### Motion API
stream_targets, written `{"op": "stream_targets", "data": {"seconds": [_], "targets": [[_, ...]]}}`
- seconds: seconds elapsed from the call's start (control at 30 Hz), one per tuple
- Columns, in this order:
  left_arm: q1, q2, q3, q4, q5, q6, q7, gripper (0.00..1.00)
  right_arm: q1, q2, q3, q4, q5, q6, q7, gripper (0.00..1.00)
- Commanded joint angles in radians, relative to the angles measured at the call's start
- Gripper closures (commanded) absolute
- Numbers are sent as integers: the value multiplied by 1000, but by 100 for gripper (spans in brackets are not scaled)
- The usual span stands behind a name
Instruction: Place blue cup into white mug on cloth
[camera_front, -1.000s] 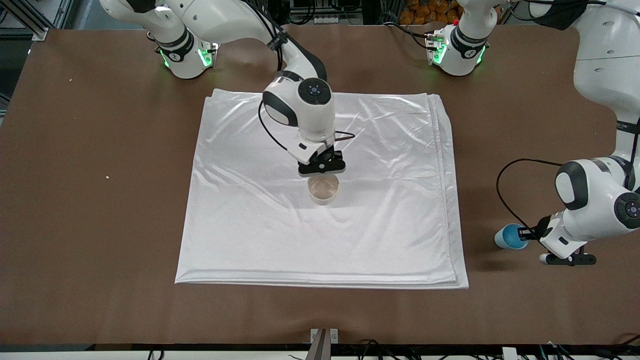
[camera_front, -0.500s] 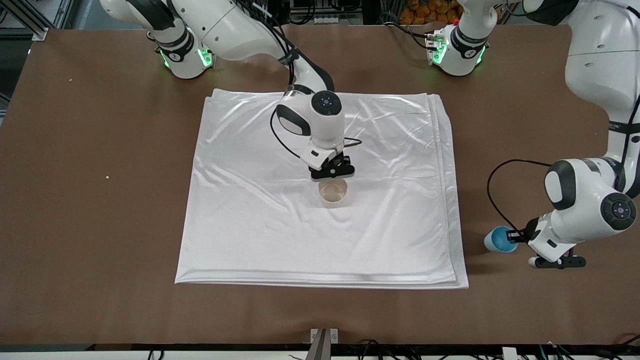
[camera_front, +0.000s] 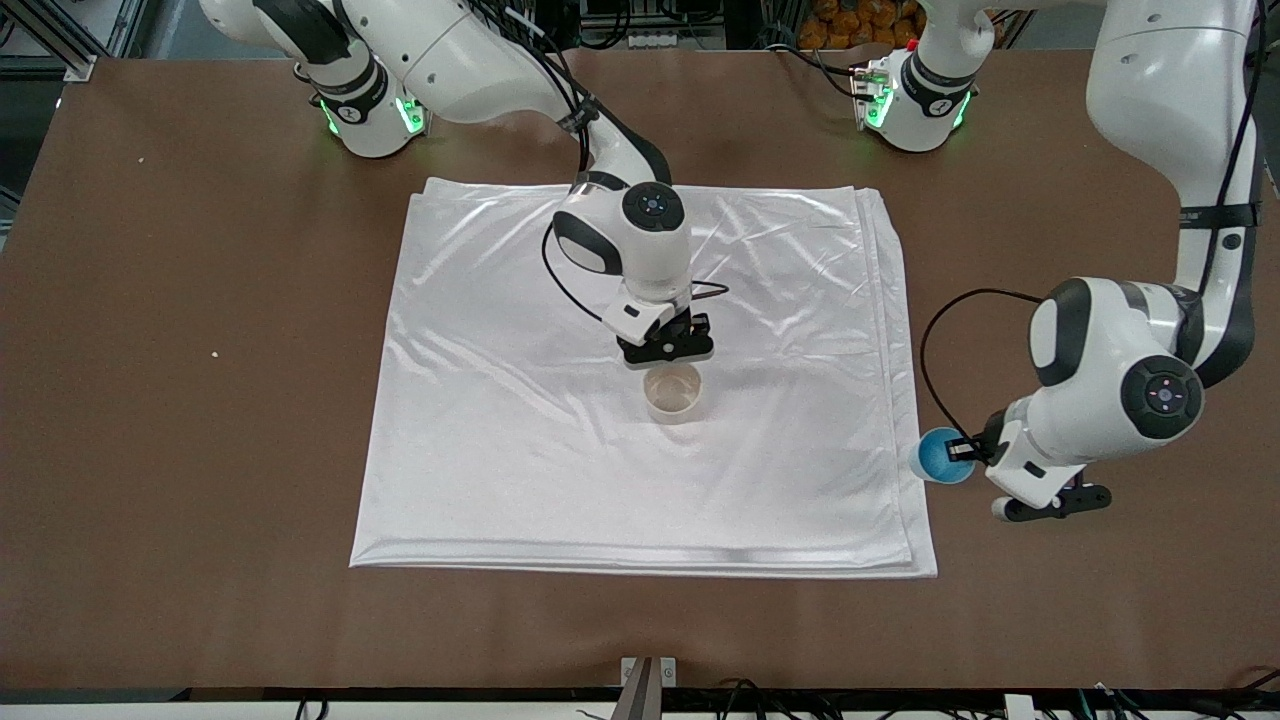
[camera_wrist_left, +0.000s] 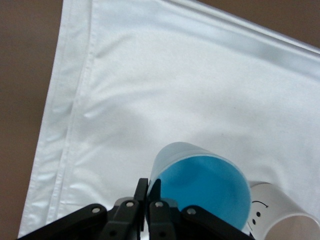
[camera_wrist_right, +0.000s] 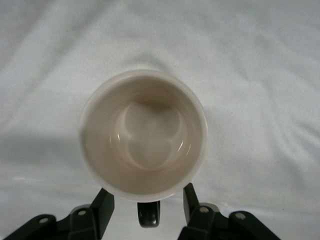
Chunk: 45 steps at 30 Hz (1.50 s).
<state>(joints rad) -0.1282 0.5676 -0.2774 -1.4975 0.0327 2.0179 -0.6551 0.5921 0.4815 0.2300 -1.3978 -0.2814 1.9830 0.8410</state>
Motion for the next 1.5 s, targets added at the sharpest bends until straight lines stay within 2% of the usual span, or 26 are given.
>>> {"op": "stream_targets", "data": {"seconds": [0.0, 0.17, 0.53, 0.73, 1.07, 1.2, 1.47], "targets": [[1, -15, -54, -14, -17, -10, -93, 100, -115, -161, 45, -44, 79, -119, -97, 0], [-48, -14, -75, -14, -16, -10, -178, 100, -221, -279, 43, -44, 201, -220, -249, 0], [-206, 24, -66, 14, -7, -5, -319, 100, -416, -443, 40, -49, 212, -424, -457, 0], [-245, 38, -59, 14, 1, 12, -343, 100, -521, -475, 38, -50, 212, -481, -589, 0], [-258, 71, -52, 40, 4, 82, -348, 100, -670, -498, 35, -84, 217, -481, -735, 0], [-258, 80, -52, 42, 4, 107, -348, 100, -725, -509, 34, -121, 275, -469, -775, 0], [-258, 104, -48, 42, 10, 160, -348, 100, -765, -514, 20, -170, 294, -428, -833, 0]]}}
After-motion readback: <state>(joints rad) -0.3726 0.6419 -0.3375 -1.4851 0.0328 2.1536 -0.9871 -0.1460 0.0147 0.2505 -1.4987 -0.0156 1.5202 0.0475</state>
